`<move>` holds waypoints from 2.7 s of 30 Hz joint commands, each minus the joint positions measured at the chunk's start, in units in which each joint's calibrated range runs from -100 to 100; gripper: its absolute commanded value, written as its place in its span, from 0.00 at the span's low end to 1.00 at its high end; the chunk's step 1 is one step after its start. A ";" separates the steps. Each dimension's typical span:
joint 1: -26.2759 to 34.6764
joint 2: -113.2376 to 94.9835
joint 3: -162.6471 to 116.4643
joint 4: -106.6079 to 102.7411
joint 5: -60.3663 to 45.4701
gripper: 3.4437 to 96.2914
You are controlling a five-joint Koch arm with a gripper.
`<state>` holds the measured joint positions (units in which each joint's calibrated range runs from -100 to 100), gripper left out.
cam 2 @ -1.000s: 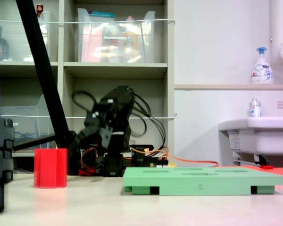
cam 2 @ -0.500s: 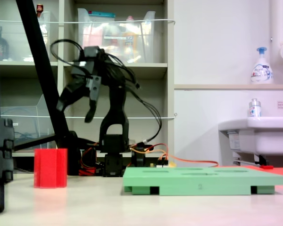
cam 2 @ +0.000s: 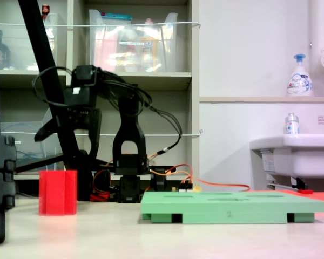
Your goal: Put the cross columnar block into the corresponding hole
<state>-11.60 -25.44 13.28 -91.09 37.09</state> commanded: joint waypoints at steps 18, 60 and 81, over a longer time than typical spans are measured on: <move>-0.10 22.65 5.96 12.28 -0.49 0.92; 17.63 19.44 34.78 -8.91 23.05 0.30; 28.77 54.36 59.20 9.29 30.82 0.31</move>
<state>16.78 28.73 70.80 -88.15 67.47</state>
